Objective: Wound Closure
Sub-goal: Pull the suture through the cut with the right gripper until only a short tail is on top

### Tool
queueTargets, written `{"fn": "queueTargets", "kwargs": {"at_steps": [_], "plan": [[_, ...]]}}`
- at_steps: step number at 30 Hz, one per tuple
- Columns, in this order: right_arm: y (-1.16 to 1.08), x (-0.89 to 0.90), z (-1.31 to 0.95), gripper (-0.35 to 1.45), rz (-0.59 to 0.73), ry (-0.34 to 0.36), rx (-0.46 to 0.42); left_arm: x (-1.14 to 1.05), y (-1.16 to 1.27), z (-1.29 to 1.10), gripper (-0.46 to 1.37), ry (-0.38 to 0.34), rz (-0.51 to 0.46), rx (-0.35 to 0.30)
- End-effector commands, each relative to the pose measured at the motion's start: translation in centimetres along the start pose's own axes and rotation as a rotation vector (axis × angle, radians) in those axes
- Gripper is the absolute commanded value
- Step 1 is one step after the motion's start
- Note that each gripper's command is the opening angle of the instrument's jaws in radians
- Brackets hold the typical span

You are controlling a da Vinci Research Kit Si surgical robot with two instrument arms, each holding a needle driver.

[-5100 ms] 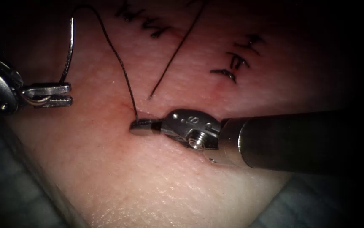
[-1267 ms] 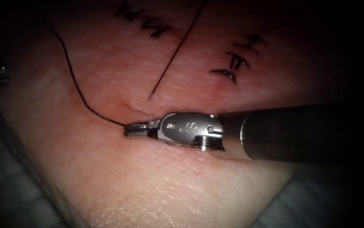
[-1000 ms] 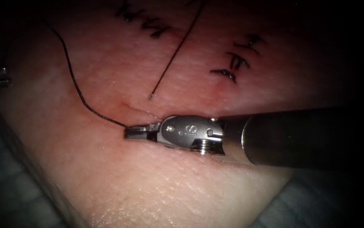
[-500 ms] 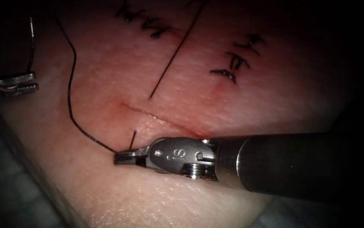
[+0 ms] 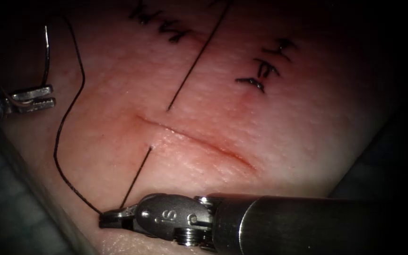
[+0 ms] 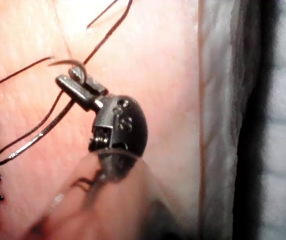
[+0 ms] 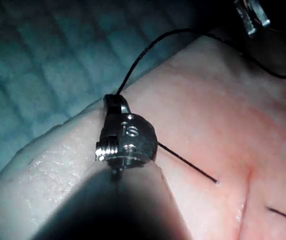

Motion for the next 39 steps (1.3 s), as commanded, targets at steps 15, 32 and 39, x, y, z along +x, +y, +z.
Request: {"fn": "queueTargets", "kwargs": {"at_steps": [15,32,39], "plan": [[-0.16,0.08,0.26,-0.35,-0.011,-0.044,0.189,0.00,0.02,0.03,-0.35,0.003,-0.003,-0.020],[0.23,-0.14,-0.57,1.32,-0.065,0.162,-0.020,-0.06,-0.08,-0.04,-0.35,0.003,-0.004,-0.031],[0.42,-0.49,-0.97,1.25,-0.126,0.188,-0.158,-0.13,-0.20,-0.22,-0.35,-0.022,-0.004,-0.010]]}}
